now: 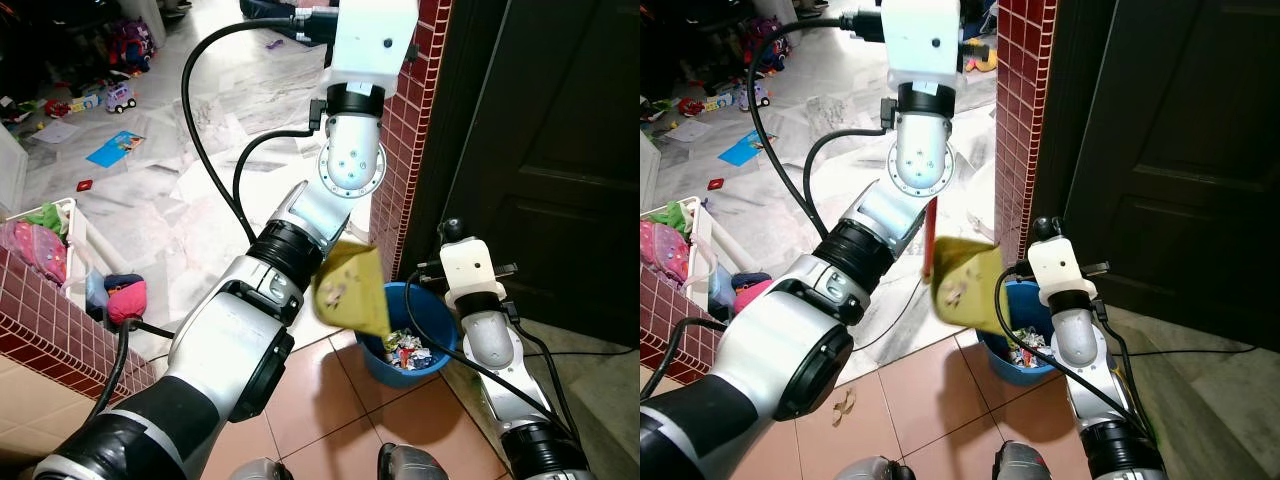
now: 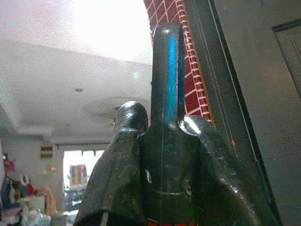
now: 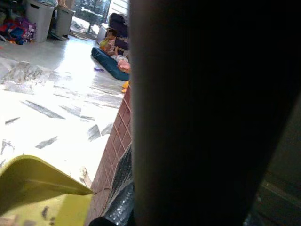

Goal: Sweep floor

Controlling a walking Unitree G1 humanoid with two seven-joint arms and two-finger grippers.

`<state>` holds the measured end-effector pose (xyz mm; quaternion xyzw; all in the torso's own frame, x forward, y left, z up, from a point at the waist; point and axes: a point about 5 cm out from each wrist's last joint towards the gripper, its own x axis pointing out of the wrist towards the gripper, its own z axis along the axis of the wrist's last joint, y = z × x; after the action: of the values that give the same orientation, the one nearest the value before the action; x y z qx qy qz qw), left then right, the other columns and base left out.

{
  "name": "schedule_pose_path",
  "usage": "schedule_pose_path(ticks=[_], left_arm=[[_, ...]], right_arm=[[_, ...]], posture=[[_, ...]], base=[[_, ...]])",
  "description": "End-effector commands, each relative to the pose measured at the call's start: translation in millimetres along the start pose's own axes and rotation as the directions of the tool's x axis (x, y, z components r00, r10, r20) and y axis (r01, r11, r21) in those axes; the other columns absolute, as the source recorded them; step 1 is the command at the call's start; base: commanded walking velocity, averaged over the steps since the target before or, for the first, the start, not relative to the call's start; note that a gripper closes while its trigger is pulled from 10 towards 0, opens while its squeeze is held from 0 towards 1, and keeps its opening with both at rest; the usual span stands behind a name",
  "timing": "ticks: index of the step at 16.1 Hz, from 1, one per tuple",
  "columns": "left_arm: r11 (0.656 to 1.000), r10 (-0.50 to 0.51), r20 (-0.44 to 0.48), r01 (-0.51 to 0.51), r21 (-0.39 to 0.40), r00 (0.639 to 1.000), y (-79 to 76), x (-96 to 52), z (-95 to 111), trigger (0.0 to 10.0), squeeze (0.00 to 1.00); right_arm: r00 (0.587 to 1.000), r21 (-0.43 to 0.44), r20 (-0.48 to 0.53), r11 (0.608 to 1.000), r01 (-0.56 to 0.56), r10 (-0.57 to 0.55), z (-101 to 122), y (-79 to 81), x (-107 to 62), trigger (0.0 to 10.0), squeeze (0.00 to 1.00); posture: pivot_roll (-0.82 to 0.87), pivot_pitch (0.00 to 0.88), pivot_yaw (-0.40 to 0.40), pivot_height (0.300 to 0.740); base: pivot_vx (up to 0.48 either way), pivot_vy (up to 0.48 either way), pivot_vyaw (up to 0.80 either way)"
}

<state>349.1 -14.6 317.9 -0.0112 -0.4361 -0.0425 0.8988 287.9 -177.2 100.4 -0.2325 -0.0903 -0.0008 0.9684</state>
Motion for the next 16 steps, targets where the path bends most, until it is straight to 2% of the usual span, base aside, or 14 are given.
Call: schedule_pose_path(ticks=[1, 3, 4, 5, 6, 8, 9, 10, 11, 12, 14, 15, 16], left_arm=[[0.994, -0.015, 0.02, 0.017, -0.105, 1.0, -9.6, 6.7, 13.0, 10.0, 0.0], [0.994, 0.024, -0.005, -0.024, -0.107, 1.0, 7.1, 8.5, 8.7, 10.0, 0.0], [0.991, 0.107, -0.015, -0.108, -0.074, 0.994, 33.8, 12.0, 5.1, 10.0, 0.0], [0.987, 0.149, -0.024, -0.15, -0.053, 0.989, 48.3, 14.6, 3.1, 10.0, 0.0], [0.976, 0.215, -0.043, -0.216, -0.021, 0.976, 70.4, 18.6, -0.1, 10.0, 0.0], [0.957, 0.289, -0.067, -0.288, 0.018, 0.955, 93.9, 20.2, -4.0, 10.0, 0.0], [0.939, 0.343, -0.089, -0.34, 0.051, 0.935, 110.7, 17.6, -9.6, 10.0, 0.0], [0.937, 0.348, -0.098, -0.343, 0.057, 0.932, 113.5, 15.1, -12.6, 10.0, 0.0], [0.94, 0.341, -0.098, -0.338, 0.053, 0.935, 109.6, 14.1, -12.6, 10.0, 0.0], [0.949, 0.317, -0.096, -0.315, 0.032, 0.944, 98.8, 12.3, -11.6, 10.0, 0.0], [0.959, 0.282, -0.126, -0.284, 0.003, 0.951, 87.8, 8.2, -13.1, 10.0, 0.0], [0.977, 0.211, -0.192, -0.214, 0.006, 0.958, 83.4, -13.0, -25.6, 10.0, 0.0], [0.98, 0.198, -0.204, -0.2, 0.01, 0.959, 84.5, -18.3, -28.5, 10.0, 0.0]], right_arm=[[0.999, -0.007, 0.05, 1.0, -0.001, 0.001, 10.8, 0.5, 7.2, 10.0, 0.0], [0.999, 0.012, 0.044, 1.0, -0.02, 0.02, 10.3, 3.9, 7.9, 10.0, 0.0], [0.999, 0.022, 0.04, 0.999, -0.038, 0.037, 9.5, 7.6, 7.0, 10.0, 0.0], [0.998, 0.025, 0.037, 0.999, -0.044, 0.043, 8.8, 9.3, 6.2, 10.0, 0.0], [0.998, 0.03, 0.033, 0.998, -0.054, 0.053, 7.8, 11.8, 5.6, 10.0, 0.0], [0.997, 0.035, 0.03, 0.997, -0.066, 0.065, 7.3, 14.4, 5.6, 10.0, 0.0], [0.997, 0.036, 0.026, 0.996, -0.075, 0.074, 6.6, 16.2, 6.5, 10.0, 0.0], [0.997, 0.038, 0.025, 0.996, -0.081, 0.08, 6.3, 17.3, 7.6, 10.0, 0.0], [0.996, 0.038, 0.025, 0.996, -0.082, 0.082, 6.6, 17.6, 8.4, 10.0, 0.0], [0.996, 0.039, 0.027, 0.996, -0.081, 0.08, 6.9, 17.1, 9.7, 10.0, 0.0], [0.997, 0.037, 0.024, 0.996, -0.077, 0.076, 6.1, 15.8, 9.5, 10.0, 0.0], [0.999, 0.037, 0.007, 0.998, -0.052, 0.052, 1.9, 11.3, 5.2, 10.0, 0.0], [0.999, 0.038, 0.005, 0.998, -0.047, 0.047, 1.2, 10.4, 4.4, 10.0, 0.0]], posture=[[-0.16, 0.0, 0.081, 0.74], [-0.15, 0.0, 0.076, 0.74], [-0.13, 0.0, 0.069, 0.74], [-0.13, 0.0, 0.066, 0.74], [-0.12, 0.0, 0.064, 0.74], [-0.11, 0.0, 0.058, 0.74], [-0.1, 0.0, 0.049, 0.74], [-0.1, 0.0, 0.049, 0.74], [-0.1, 0.0, 0.049, 0.74], [-0.11, 0.0, 0.053, 0.74], [-0.11, 0.0, 0.056, 0.74], [-0.12, 0.0, 0.069, 0.74], [-0.12, 0.0, 0.069, 0.74]], base=[[0.0, 0.0, 0.0], [0.0, 0.0, 0.0], [0.0, 0.0, 0.0], [0.0, 0.0, 0.0], [0.0, 0.0, 0.0], [0.0, 0.0, 0.0], [0.0, 0.0, 0.0], [0.0, 0.0, 0.0], [0.0, 0.0, 0.0], [0.0, 0.0, 0.0], [0.0, 0.0, 0.0], [0.0, 0.0, 0.0], [0.0, 0.0, 0.0]])
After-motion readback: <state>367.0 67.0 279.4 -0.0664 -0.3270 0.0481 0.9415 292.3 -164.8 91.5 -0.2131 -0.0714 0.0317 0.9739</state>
